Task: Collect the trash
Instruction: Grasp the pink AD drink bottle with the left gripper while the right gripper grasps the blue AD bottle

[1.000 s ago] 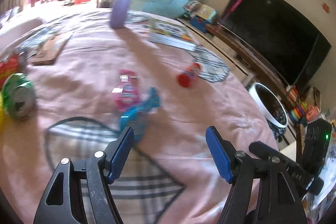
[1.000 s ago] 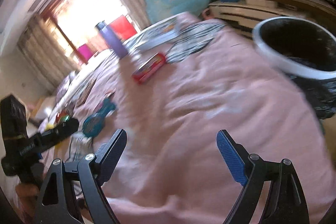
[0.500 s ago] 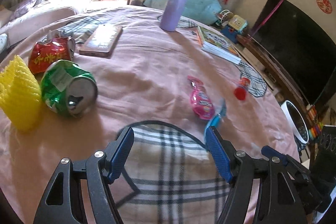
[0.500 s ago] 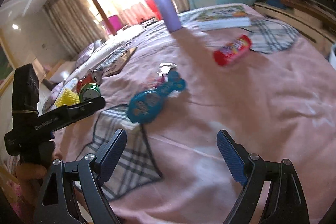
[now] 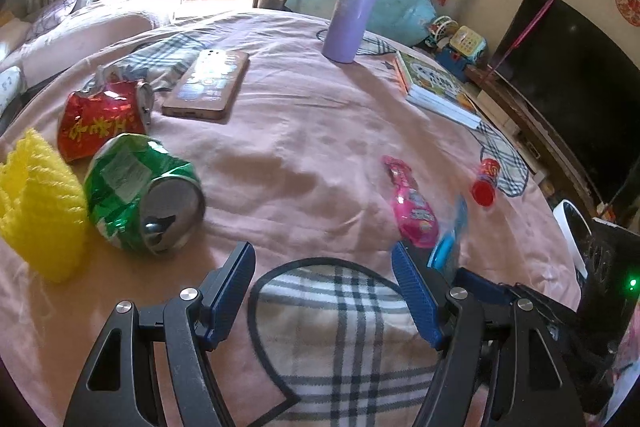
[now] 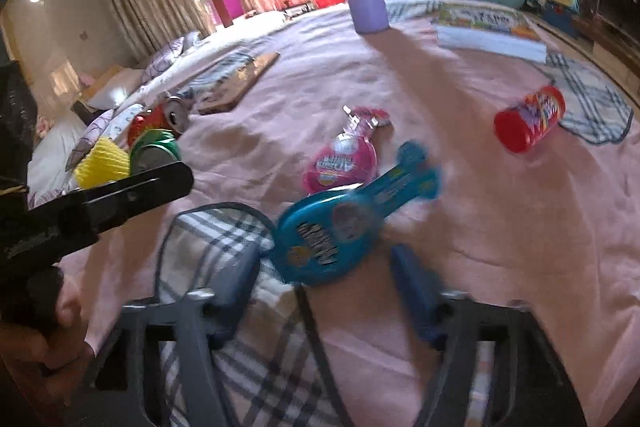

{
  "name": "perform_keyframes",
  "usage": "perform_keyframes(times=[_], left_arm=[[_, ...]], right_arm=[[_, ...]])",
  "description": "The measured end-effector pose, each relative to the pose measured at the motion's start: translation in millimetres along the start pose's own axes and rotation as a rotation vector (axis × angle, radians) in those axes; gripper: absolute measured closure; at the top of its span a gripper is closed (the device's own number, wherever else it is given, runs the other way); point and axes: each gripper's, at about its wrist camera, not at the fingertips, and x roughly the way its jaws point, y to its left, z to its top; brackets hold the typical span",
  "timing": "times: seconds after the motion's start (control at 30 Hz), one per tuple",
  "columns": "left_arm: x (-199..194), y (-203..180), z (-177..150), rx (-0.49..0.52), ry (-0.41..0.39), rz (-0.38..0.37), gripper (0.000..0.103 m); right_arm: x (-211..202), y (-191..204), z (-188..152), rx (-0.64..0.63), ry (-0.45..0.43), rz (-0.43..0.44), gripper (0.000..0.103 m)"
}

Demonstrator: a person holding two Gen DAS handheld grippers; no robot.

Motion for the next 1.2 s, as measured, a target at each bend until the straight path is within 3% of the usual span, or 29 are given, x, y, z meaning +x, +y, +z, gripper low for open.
perform_keyframes(times=[0.07, 0.17, 0.37, 0.6, 0.7, 0.9, 0.93, 1.0, 1.03, 1.07, 1.2], left_arm=[[7, -8, 4, 0.019, 0.007, -0.009, 0.033], [20, -24, 9, 0.058, 0.020, -0.026, 0.033], [57, -53, 17, 0.147, 0.056, -0.010, 0.033], [97, -71, 26, 0.175, 0.090, -0.016, 0.034], [109, -86, 25, 0.218, 0.108, -0.042, 0.056], [97, -94, 12, 0.261, 0.127, -0.135, 0.057], [93, -91, 10, 0.256, 0.133, -0.143, 0.057], [85, -80, 3, 0.234, 0.161, -0.178, 0.056], [82, -76, -1, 0.223, 0.176, -0.191, 0.056], [79, -72, -2, 0.217, 0.183, -0.191, 0.056], [69, -62, -2, 0.210, 0.148, -0.124, 0.055]], right_arm=[[-6, -9, -1, 0.023, -0.012, 0.000, 0.085], [-21, -23, -5, 0.041, -0.031, -0.004, 0.100], [-49, -59, -15, 0.096, -0.062, -0.038, 0.103], [-66, -96, -20, 0.200, -0.084, -0.034, 0.096], [-69, -99, -19, 0.209, -0.099, -0.033, 0.096], [-72, -106, -15, 0.223, -0.109, -0.023, 0.095], [-72, -106, -14, 0.218, -0.106, -0.020, 0.093], [-71, -105, -11, 0.204, -0.105, -0.012, 0.078], [-71, -104, -9, 0.198, -0.104, -0.004, 0.062], [-69, -103, -7, 0.190, -0.103, 0.004, 0.053], [-55, -95, 3, 0.127, -0.064, 0.004, 0.052]])
